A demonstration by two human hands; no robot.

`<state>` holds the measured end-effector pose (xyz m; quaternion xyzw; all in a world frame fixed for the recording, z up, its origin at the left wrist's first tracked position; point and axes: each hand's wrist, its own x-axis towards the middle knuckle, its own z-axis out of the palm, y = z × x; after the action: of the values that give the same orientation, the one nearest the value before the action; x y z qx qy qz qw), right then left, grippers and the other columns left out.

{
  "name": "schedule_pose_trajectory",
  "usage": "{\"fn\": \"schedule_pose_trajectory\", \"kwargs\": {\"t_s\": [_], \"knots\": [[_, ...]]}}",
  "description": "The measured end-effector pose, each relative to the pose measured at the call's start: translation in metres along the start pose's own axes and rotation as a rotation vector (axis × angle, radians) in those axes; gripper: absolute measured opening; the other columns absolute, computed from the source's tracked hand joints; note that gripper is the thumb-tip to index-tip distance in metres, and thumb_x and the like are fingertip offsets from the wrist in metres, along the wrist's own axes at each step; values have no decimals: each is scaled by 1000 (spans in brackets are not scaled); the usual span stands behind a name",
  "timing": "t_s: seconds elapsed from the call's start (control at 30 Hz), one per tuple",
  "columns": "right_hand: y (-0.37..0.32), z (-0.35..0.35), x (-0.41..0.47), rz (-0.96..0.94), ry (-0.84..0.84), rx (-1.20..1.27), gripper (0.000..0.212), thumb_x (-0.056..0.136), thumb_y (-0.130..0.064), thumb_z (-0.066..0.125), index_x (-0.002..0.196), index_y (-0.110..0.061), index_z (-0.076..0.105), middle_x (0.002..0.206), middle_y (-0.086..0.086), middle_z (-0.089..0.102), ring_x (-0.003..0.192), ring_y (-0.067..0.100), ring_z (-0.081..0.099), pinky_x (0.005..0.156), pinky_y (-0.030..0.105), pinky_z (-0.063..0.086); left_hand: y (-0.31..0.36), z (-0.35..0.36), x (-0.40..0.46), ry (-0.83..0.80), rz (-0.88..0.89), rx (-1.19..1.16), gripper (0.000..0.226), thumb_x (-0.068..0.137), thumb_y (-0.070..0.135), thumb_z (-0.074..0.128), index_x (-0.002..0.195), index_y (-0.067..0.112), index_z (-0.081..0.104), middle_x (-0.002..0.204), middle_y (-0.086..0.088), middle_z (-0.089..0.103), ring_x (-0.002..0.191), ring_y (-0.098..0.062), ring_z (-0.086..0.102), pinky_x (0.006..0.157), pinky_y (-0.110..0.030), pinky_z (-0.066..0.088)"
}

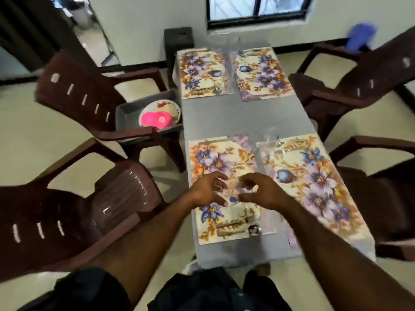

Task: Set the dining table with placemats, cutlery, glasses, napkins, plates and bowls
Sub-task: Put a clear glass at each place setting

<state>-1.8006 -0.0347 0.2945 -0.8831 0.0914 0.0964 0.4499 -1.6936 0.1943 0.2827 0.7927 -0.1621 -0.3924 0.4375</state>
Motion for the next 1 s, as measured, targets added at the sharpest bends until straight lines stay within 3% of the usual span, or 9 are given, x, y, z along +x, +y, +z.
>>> {"fn": "schedule_pose_trajectory", "kwargs": {"t_s": [0.1,0.23,0.37,0.47,0.53,0.6,0.7,0.83,1.0], "knots": [[-13,11,-42,123,111,5,65,66,-50,95,122,-26,72,98,-15,73,87,1,67,80,23,55,-3,3,-6,-88,72,96,86,48,19,106,123,35,66,118,-1,76,112,-18,70,95,-41,61],[-17,10,-80,309,346,5,72,60,-59,94,118,-22,74,98,-10,74,87,6,68,84,32,58,6,18,-14,-74,172,232,73,71,15,97,137,18,66,130,2,69,120,-17,65,97,-26,54],[-8,12,-116,430,575,-104,63,62,-73,84,100,-26,68,92,-5,69,82,14,62,66,28,42,0,21,-26,-39,160,349,52,85,22,87,133,22,67,133,2,64,120,-18,63,97,-28,51],[0,26,-143,542,654,-153,80,64,-70,82,121,-16,70,114,7,72,104,25,67,81,31,48,-17,21,-33,-110,121,544,47,82,28,82,127,33,68,137,-1,60,119,-24,66,96,-41,58],[-6,34,-155,602,663,-186,79,71,-57,87,132,-12,65,127,14,65,120,33,61,98,40,49,-37,20,-23,-163,79,577,40,77,31,77,113,43,64,136,-4,63,105,-22,75,76,-50,65],[-11,39,-158,654,622,-255,74,74,-55,85,130,-13,63,126,15,60,120,35,59,99,41,49,-37,18,-22,-195,95,647,35,83,27,76,114,35,65,132,-5,64,88,-21,76,67,-44,66],[-16,42,-155,689,542,-317,73,76,-57,82,130,-12,62,125,15,59,119,35,59,97,40,49,-12,20,-29,-226,159,739,51,87,27,78,136,27,64,140,-2,57,103,-26,73,82,-37,63],[-27,42,-139,753,477,-364,72,79,-57,79,133,-14,59,129,14,56,119,35,60,98,42,52,-4,25,-6,-287,280,911,57,91,36,75,145,28,59,152,-3,53,135,-28,53,113,-34,43],[-42,43,-114,837,432,-387,75,82,-58,77,139,-15,56,134,12,57,124,31,57,101,40,50,-4,26,31,-366,375,1101,62,91,41,67,150,34,51,155,-5,45,137,-33,46,113,-46,43]]}}
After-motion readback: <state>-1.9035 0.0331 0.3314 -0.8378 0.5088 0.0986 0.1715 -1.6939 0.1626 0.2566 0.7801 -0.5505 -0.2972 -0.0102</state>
